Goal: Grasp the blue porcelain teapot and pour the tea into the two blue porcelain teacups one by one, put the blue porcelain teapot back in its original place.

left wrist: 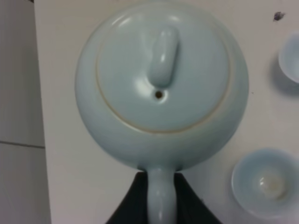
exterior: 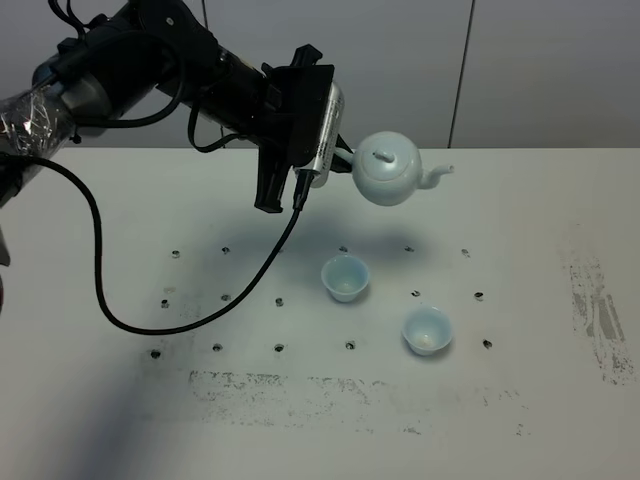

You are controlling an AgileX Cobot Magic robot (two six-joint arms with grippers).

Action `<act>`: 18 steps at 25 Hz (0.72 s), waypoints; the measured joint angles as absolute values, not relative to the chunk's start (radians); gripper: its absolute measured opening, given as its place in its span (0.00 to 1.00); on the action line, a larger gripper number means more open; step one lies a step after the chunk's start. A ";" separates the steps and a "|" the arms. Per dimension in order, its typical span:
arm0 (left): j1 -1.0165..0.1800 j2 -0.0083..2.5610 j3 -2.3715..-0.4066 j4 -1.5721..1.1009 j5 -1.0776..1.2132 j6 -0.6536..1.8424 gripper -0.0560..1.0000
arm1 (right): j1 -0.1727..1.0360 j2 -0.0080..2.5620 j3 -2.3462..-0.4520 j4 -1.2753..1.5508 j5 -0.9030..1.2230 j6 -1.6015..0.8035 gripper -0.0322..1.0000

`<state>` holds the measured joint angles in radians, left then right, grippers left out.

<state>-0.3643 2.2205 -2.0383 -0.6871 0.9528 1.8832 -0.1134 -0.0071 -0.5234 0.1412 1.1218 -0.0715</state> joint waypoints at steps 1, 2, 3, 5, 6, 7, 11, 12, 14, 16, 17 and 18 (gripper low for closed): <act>-0.366 2.226 -2.039 -0.686 0.960 1.893 0.16 | -0.113 -0.007 -0.523 0.141 1.122 -0.072 0.31; -0.368 2.229 -2.039 -0.685 0.964 1.906 0.16 | -0.113 -0.007 -0.523 0.141 1.122 -0.072 0.31; -0.370 2.234 -2.039 -0.684 0.969 1.918 0.16 | -0.113 -0.007 -0.523 0.141 1.122 -0.072 0.31; -0.371 2.241 -2.043 -0.682 0.985 1.954 0.16 | -0.113 -0.007 -0.523 0.141 1.122 -0.072 0.31; -0.371 2.243 -2.043 -0.676 0.990 1.976 0.16 | -0.113 -0.007 -0.523 0.141 1.122 -0.072 0.31; -0.373 2.246 -2.043 -0.667 0.993 1.994 0.16 | -0.113 -0.007 -0.523 0.141 1.122 -0.072 0.31; -0.391 2.252 -2.043 -0.587 0.996 2.041 0.16 | -0.113 -0.007 -0.523 0.141 1.122 -0.072 0.31; -0.397 2.254 -2.043 -0.567 0.995 2.045 0.16 | -0.113 -0.007 -0.523 0.141 1.122 -0.072 0.31; -0.412 2.255 -2.043 -0.525 0.991 2.052 0.16 | -0.113 -0.007 -0.523 0.141 1.122 -0.072 0.30; -0.424 2.257 -2.043 -0.496 0.983 2.063 0.16 | -0.113 -0.007 -0.523 0.141 1.122 -0.072 0.30; -0.428 2.257 -2.043 -0.492 0.978 2.071 0.16 | -0.113 -0.007 -0.523 0.141 1.122 -0.072 0.30; -0.432 2.257 -2.043 -0.488 0.972 2.078 0.16 | -0.113 -0.007 -0.523 0.141 1.122 -0.072 0.30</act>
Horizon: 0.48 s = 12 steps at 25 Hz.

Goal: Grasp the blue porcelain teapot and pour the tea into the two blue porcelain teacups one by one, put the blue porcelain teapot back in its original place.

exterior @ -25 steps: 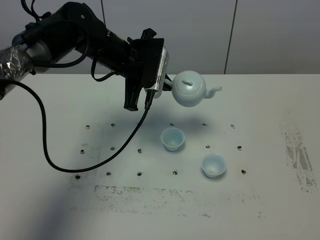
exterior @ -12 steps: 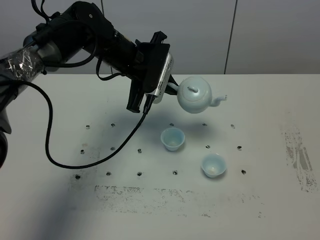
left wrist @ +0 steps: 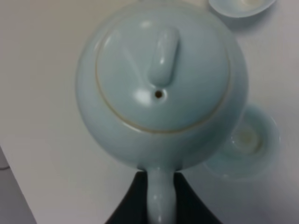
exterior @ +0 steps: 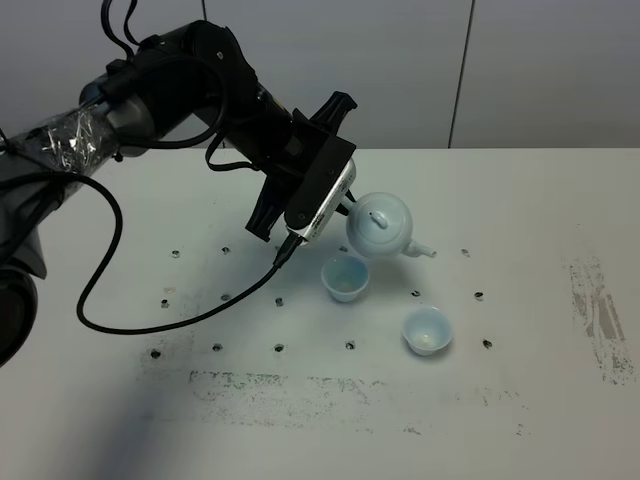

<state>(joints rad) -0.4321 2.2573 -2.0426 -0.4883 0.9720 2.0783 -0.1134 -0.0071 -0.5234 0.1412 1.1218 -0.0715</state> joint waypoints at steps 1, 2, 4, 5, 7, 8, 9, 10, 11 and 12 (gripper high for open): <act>-0.435 2.257 -2.043 -0.487 0.963 2.086 0.16 | -0.113 -0.007 -0.523 0.141 1.122 -0.072 0.30; -0.437 2.257 -2.043 -0.487 0.956 2.092 0.16 | -0.113 -0.007 -0.523 0.141 1.122 -0.072 0.30; -0.443 2.257 -2.043 -0.485 0.950 2.101 0.16 | -0.113 -0.007 -0.523 0.141 1.122 -0.072 0.30; -0.445 2.257 -2.043 -0.485 0.949 2.109 0.16 | -0.113 -0.007 -0.523 0.141 1.122 -0.072 0.30; -0.452 2.257 -2.043 -0.481 0.943 2.113 0.16 | -0.113 -0.007 -0.523 0.141 1.122 -0.072 0.30; -0.454 2.257 -2.043 -0.479 0.941 2.114 0.16 | -0.113 -0.007 -0.523 0.141 1.122 -0.072 0.30; -0.458 2.257 -2.043 -0.472 0.939 2.114 0.16 | -0.113 -0.007 -0.523 0.141 1.122 -0.072 0.30; -0.462 2.257 -2.043 -0.462 0.937 2.115 0.16 | -0.113 -0.007 -0.523 0.141 1.122 -0.072 0.30; -0.464 2.257 -2.043 -0.453 0.937 2.116 0.16 | -0.113 -0.007 -0.523 0.141 1.122 -0.072 0.30; -0.467 2.257 -2.043 -0.447 0.937 2.116 0.16 | -0.113 -0.007 -0.523 0.141 1.122 -0.072 0.30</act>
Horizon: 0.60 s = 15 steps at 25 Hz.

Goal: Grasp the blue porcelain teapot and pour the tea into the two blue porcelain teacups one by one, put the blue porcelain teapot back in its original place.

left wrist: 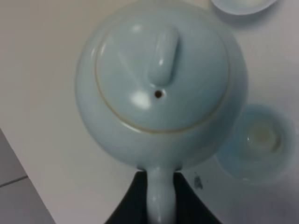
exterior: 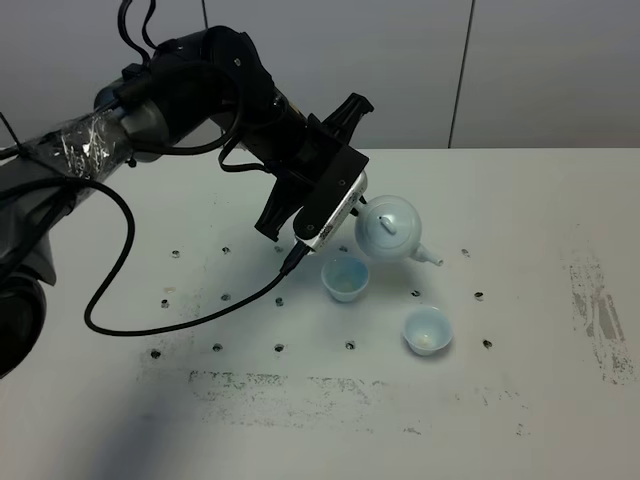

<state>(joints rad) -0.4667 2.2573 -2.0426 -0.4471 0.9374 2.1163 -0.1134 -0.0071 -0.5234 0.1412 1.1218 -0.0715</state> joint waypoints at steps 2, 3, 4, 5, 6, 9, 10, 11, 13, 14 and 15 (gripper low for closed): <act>-0.471 2.257 -2.043 -0.433 0.939 2.118 0.16 | -0.113 -0.007 -0.523 0.141 1.122 -0.072 0.30; -0.473 2.257 -2.043 -0.431 0.939 2.118 0.16 | -0.113 -0.007 -0.523 0.141 1.122 -0.072 0.30; -0.475 2.257 -2.043 -0.429 0.939 2.118 0.16 | -0.113 -0.007 -0.523 0.141 1.122 -0.072 0.30; -0.476 2.257 -2.043 -0.429 0.939 2.118 0.16 | -0.113 -0.007 -0.523 0.141 1.122 -0.072 0.30; -0.478 2.257 -2.043 -0.427 0.939 2.119 0.16 | -0.113 -0.007 -0.523 0.141 1.122 -0.072 0.30; -0.481 2.257 -2.043 -0.387 0.939 2.119 0.16 | -0.113 -0.007 -0.523 0.141 1.122 -0.072 0.30; -0.483 2.257 -2.043 -0.374 0.939 2.119 0.16 | -0.113 -0.007 -0.523 0.141 1.122 -0.072 0.30; -0.483 2.257 -2.043 -0.361 0.939 2.119 0.16 | -0.113 -0.007 -0.523 0.141 1.122 -0.072 0.30; -0.483 2.258 -2.043 -0.355 0.939 2.119 0.16 | -0.113 -0.007 -0.523 0.141 1.122 -0.072 0.30; -0.483 2.258 -2.043 -0.355 0.938 2.119 0.16 | -0.113 -0.007 -0.523 0.141 1.122 -0.072 0.30; -0.484 2.258 -2.043 -0.355 0.938 2.119 0.16 | -0.113 -0.007 -0.523 0.141 1.122 -0.072 0.30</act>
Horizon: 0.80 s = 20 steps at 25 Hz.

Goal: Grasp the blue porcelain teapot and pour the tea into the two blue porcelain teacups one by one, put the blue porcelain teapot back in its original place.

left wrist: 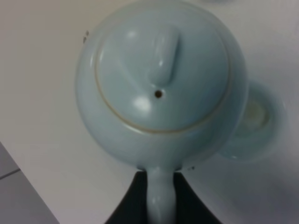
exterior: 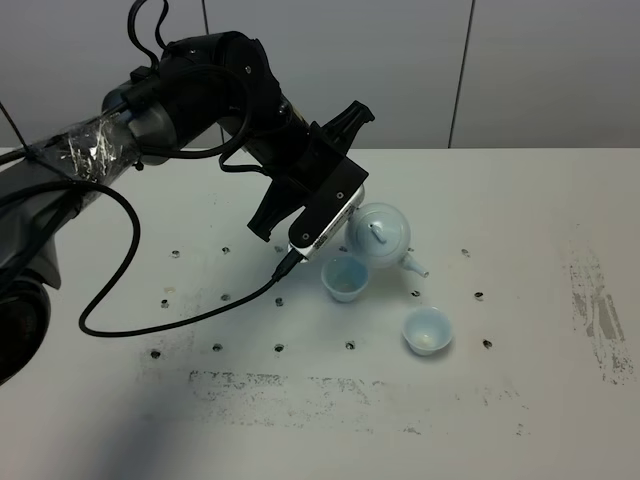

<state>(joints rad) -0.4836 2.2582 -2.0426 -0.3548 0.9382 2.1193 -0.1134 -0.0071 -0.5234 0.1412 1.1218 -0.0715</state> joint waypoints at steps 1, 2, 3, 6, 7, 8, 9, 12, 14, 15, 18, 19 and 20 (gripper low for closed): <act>-0.485 2.258 -2.043 -0.355 0.937 2.119 0.16 | -0.113 -0.007 -0.523 0.141 1.122 -0.072 0.30; -0.488 2.258 -2.043 -0.354 0.937 2.119 0.16 | -0.113 -0.007 -0.523 0.141 1.122 -0.072 0.30; -0.490 2.258 -2.043 -0.353 0.937 2.119 0.16 | -0.113 -0.007 -0.523 0.141 1.122 -0.072 0.30; -0.501 2.258 -2.043 -0.349 0.936 2.119 0.16 | -0.113 -0.007 -0.523 0.141 1.122 -0.072 0.30; -0.506 2.258 -2.043 -0.347 0.936 2.119 0.16 | -0.113 -0.007 -0.523 0.141 1.122 -0.072 0.30; -0.511 2.258 -2.043 -0.342 0.936 2.119 0.16 | -0.113 -0.007 -0.523 0.141 1.122 -0.072 0.30; -0.514 2.258 -2.043 -0.334 0.936 2.119 0.16 | -0.113 -0.007 -0.523 0.141 1.122 -0.072 0.30; -0.520 2.258 -2.043 -0.313 0.936 2.119 0.16 | -0.113 -0.007 -0.523 0.141 1.122 -0.072 0.30; -0.520 2.258 -2.043 -0.305 0.936 2.119 0.16 | -0.113 -0.007 -0.523 0.141 1.122 -0.072 0.30; -0.521 2.258 -2.043 -0.293 0.936 2.119 0.16 | -0.113 -0.007 -0.523 0.141 1.122 -0.072 0.30; -0.529 2.258 -2.043 -0.237 0.936 2.119 0.16 | -0.113 -0.007 -0.523 0.141 1.122 -0.072 0.30; -0.533 2.258 -2.043 -0.220 0.936 2.119 0.16 | -0.113 -0.007 -0.523 0.141 1.122 -0.072 0.30; -0.535 2.258 -2.043 -0.214 0.936 2.119 0.16 | -0.113 -0.007 -0.523 0.141 1.122 -0.072 0.30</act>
<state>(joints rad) -0.5350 2.2582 -2.0426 -0.2141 0.9362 2.1193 -0.1134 -0.0071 -0.5234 0.1412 1.1218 -0.0715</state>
